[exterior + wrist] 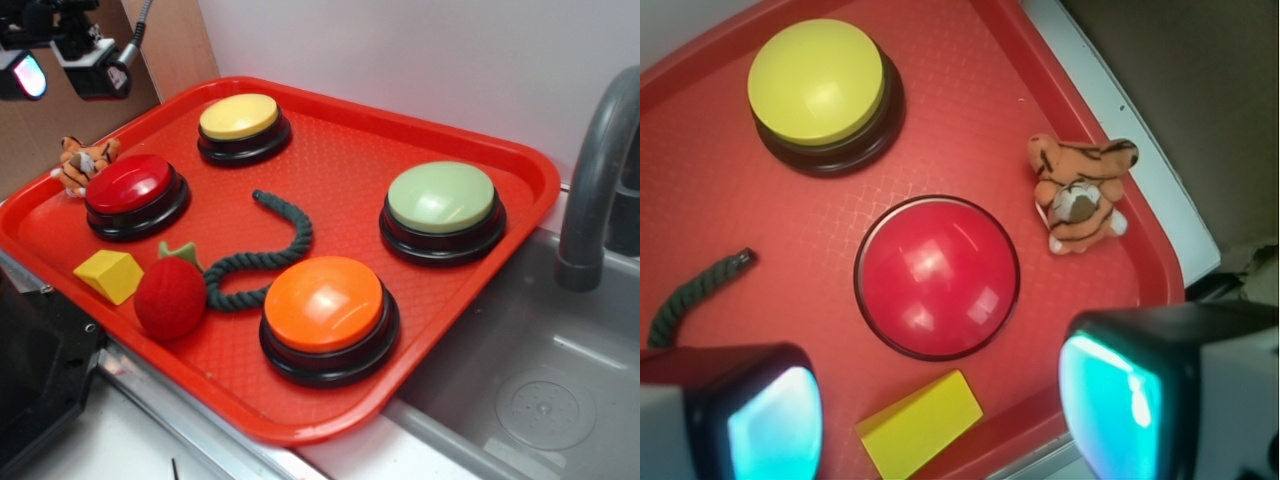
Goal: Push the red button.
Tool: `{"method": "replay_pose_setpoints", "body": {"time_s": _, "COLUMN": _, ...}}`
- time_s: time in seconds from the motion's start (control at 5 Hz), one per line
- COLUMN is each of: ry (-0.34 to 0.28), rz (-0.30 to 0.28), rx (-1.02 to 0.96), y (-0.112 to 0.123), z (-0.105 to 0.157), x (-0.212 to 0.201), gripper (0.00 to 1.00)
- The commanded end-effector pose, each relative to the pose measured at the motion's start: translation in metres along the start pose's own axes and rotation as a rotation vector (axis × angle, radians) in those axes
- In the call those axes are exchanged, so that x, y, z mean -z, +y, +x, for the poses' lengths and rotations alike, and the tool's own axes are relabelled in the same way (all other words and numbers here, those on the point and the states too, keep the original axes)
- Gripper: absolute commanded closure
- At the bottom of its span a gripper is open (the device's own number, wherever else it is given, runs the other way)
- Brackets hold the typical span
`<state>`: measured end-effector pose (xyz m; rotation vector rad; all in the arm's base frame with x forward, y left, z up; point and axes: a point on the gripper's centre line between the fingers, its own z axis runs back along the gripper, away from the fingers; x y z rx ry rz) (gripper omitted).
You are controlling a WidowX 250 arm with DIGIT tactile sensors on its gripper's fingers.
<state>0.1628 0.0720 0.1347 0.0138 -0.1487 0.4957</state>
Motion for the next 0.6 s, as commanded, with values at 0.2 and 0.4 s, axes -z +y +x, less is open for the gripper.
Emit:
{"method": "replay_pose_setpoints", "body": {"time_s": 0.2, "ry": -0.01, "rz": 0.014, "rx": 0.025, "y": 0.0061, "z": 0.0013, "x": -0.0007, "gripper": 0.0}}
{"method": "replay_pose_setpoints", "body": {"time_s": 0.4, "ry": -0.011, "rz": 0.007, "rx": 0.037, "y": 0.007, "z": 0.0004, "x": 0.0015, "gripper": 0.0}}
